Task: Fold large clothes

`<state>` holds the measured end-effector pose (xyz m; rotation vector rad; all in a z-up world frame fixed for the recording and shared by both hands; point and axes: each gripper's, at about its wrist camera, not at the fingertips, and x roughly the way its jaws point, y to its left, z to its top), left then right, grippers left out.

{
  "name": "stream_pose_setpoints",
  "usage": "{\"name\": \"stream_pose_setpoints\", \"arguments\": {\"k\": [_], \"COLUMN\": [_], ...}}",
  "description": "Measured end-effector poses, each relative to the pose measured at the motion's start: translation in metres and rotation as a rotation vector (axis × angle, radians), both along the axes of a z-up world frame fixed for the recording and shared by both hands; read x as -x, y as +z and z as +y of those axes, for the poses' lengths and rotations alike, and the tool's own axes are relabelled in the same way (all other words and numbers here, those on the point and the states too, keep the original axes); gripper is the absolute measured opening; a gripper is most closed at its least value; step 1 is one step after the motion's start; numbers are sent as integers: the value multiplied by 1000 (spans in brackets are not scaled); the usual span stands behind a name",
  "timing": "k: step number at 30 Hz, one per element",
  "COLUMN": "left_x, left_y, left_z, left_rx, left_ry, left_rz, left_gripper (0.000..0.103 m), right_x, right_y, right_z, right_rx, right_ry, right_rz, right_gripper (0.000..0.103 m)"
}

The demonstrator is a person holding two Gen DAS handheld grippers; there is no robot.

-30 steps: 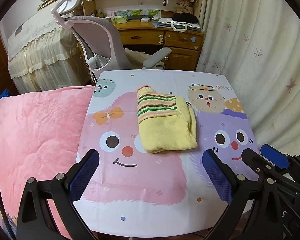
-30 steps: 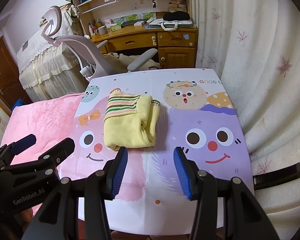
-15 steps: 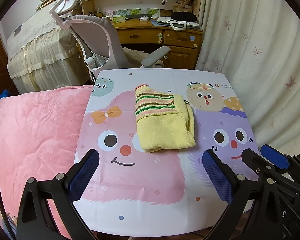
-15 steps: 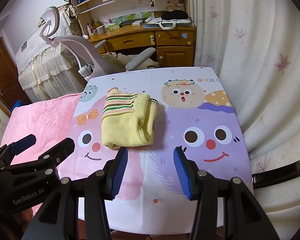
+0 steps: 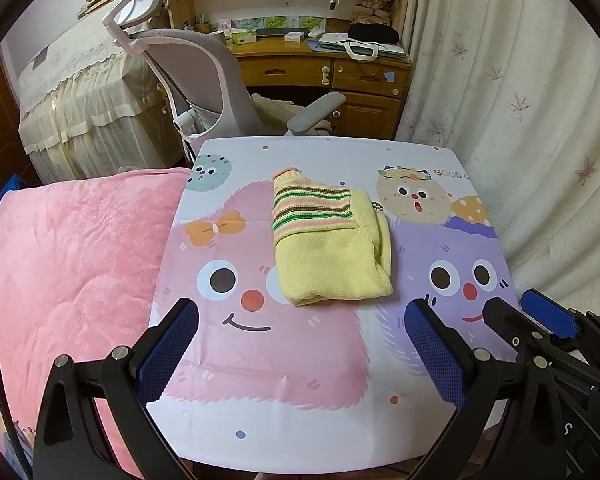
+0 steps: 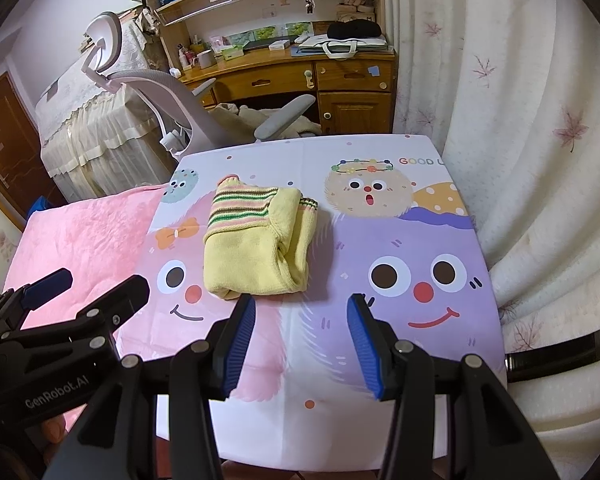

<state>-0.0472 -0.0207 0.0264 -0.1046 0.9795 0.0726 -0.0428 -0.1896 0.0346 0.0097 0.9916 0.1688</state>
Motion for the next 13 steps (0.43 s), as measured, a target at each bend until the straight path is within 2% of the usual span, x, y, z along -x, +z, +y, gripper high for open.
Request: {"name": "stream_pose_setpoints", "arguments": {"k": [13], "left_x": [-10], "left_y": [-1], "left_z": [1], "left_rx": [-10], "left_ry": [8], "left_rz": [18], "left_gripper": [102], "right_x": [-7], "right_y": [1], "right_z": [3], "right_rx": [-8], "right_ry": [9], "right_rz": [8], "right_gripper": [48]}}
